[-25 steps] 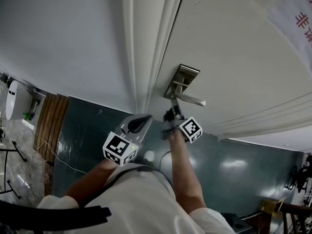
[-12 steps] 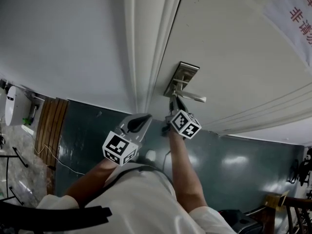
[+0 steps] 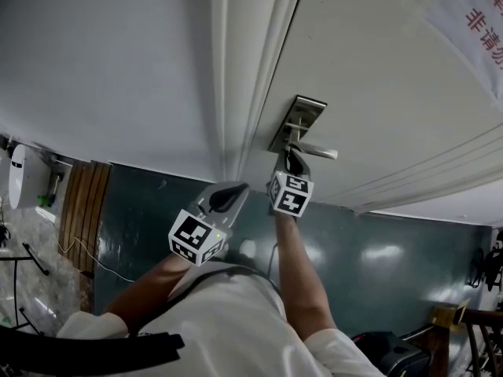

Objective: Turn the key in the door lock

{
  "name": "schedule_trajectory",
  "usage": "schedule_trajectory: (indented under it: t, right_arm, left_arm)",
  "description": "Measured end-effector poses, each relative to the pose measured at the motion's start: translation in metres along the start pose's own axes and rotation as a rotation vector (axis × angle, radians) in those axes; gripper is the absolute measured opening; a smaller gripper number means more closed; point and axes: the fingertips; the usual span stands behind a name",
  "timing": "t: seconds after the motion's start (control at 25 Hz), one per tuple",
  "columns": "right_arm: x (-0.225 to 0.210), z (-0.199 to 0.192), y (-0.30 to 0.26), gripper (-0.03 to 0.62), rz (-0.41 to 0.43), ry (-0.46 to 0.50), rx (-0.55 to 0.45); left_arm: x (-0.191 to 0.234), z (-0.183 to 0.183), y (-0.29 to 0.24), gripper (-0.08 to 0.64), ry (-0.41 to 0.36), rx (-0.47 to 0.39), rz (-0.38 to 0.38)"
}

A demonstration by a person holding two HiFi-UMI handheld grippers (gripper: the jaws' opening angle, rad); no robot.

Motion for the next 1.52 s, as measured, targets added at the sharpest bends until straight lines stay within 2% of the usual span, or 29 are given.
schedule_trajectory:
  t: [0.4, 0.68, 0.88, 1.28, 1.52]
  right_arm:
    - [0.007, 0.001, 0.000, 0.055, -0.046, 0.325, 0.037]
    - [0.011, -0.002, -0.002, 0.049, -0.042, 0.617, 0.064]
    - [0.014, -0.003, -0.001, 0.054, -0.037, 0.873, 0.084]
    - [0.017, -0.008, -0.001, 0.061, 0.018, 1.264, 0.085]
    - [0.021, -0.008, 0.002, 0.064, 0.071, 1.458, 0.083]
  left_arm:
    - [0.006, -0.002, 0.013, 0.006, 0.003, 0.006, -0.012]
    - [0.006, 0.001, 0.013, 0.005, 0.002, -0.003, -0.020]
    - [0.006, 0.002, 0.013, 0.006, 0.000, -0.010, -0.022]
    - [0.002, 0.006, 0.009, 0.006, -0.006, -0.022, -0.022]
    - [-0.003, 0.008, 0.006, 0.006, -0.008, -0.035, -0.020]
Point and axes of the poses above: the fingertips, and each gripper's own axes: y backward along the fingers, x to its left, z out of its top, and after that the axes turned 8 degrees about -x, right-handed
